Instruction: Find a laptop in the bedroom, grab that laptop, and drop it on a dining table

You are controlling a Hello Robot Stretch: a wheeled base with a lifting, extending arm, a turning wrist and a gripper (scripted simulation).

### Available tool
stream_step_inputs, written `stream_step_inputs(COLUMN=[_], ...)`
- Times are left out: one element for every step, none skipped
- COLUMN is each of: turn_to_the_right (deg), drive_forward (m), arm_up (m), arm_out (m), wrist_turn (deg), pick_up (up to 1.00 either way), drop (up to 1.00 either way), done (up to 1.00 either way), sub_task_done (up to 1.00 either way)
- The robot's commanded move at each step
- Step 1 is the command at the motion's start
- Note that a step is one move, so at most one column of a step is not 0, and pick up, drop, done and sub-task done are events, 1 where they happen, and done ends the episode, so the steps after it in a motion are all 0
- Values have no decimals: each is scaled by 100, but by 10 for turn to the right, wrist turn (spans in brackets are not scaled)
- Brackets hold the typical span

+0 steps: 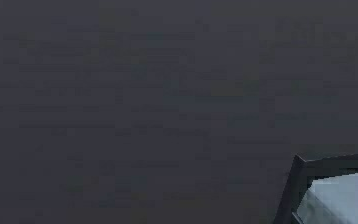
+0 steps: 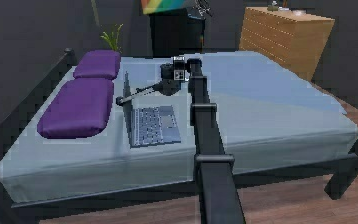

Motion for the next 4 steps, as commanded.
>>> stream_step_inputs(turn_to_the_right=[0,0,0,0], drive_forward=[0,0,0,0], arm_up=[-30,0,10,28], arm_out=[0,0,0,0], wrist_turn=[0,0,0,0], pick_up=[0,100,0,0], drop=[0,0,0,0], done=[0,0,0,0], sub_task_done=[0,0,0,0])
